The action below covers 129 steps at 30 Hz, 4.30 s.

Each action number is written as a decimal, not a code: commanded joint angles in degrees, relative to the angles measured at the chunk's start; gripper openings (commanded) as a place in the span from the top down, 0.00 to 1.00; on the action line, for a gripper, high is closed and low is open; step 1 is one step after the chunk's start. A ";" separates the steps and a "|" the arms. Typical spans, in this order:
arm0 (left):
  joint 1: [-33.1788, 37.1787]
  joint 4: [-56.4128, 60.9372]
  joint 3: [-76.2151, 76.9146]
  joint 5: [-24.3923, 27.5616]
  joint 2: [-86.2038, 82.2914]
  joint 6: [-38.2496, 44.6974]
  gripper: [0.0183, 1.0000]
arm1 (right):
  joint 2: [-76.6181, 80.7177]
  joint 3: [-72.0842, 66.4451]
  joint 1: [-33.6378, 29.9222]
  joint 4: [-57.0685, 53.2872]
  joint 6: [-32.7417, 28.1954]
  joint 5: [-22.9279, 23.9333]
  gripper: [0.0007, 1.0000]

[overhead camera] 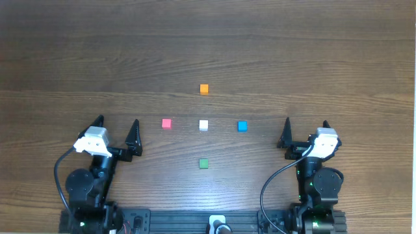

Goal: Stack Cubes

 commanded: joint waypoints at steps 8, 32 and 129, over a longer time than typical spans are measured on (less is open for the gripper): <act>-0.28 0.20 -0.50 -0.09 -0.31 0.81 0.00 | -0.50 -0.28 0.26 -0.15 -0.26 0.76 0.01; -0.31 0.44 2.89 5.40 7.56 -9.38 0.01 | -0.50 -0.28 0.26 -0.15 -0.28 0.76 0.01; -27.58 -32.09 55.49 -13.62 98.29 -20.44 0.98 | -0.50 -0.28 0.26 -0.15 -0.26 0.76 0.01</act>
